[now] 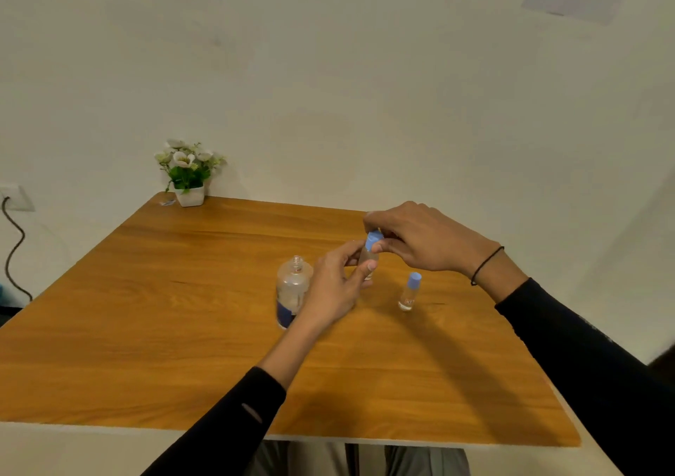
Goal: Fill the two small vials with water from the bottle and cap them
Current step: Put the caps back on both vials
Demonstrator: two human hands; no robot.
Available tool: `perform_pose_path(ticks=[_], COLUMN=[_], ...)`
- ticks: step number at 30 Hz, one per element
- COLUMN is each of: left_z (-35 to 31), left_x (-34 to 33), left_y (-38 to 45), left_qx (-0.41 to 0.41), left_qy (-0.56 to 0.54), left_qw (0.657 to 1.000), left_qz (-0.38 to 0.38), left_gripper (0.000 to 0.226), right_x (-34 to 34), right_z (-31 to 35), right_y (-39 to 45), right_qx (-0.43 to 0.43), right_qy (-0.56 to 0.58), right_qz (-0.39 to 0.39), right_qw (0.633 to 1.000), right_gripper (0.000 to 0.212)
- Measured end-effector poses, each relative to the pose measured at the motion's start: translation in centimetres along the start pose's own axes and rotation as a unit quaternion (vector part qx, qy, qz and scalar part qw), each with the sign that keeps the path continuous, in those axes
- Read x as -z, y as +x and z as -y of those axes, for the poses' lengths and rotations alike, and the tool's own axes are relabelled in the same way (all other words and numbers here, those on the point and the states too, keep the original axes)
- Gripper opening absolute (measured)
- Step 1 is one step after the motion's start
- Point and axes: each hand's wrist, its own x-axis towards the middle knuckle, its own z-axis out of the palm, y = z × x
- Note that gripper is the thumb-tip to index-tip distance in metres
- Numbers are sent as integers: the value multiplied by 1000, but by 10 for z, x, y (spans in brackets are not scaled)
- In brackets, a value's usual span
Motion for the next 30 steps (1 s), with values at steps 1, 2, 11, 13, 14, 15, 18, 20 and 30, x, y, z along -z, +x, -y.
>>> perform_pose_path(ticks=[1, 2, 11, 13, 14, 15, 18, 20, 30], left_z=[5, 11, 87, 104, 108, 110, 108, 102, 33], left_x=[-8, -15, -57, -60, -61, -62, -61, -58, -41], left_y=[7, 14, 70, 71, 71, 71, 69, 66, -7], left_qx=[7, 12, 141, 176, 185, 188, 192, 181, 85], left_qy=[-4, -8, 38, 40, 34, 27, 30, 60, 174], left_qw=[1000, 1000, 989, 983, 982, 982, 981, 982, 976], left_qz=[5, 6, 20, 18, 17, 16, 15, 9, -103], left_gripper=[26, 25, 17, 21, 20, 19, 32, 50, 28], right_x=[-4, -9, -87, -106, -113, -118, -121, -119, -93], right_z=[-10, -19, -81, -86, -88, -89, -92, -93, -88], right_y=[-2, -3, 24, 27, 28, 28, 29, 29, -17], right_qx=[-12, -26, -180, -195, -199, -202, -202, -202, -207], right_qy=[8, 19, 95, 107, 110, 109, 106, 108, 112], right_qz=[-4, -8, 14, 28, 29, 28, 26, 35, 11], right_qw=[1000, 999, 979, 975, 973, 973, 973, 973, 972], right_gripper=[18, 17, 17, 16, 16, 15, 17, 20, 42])
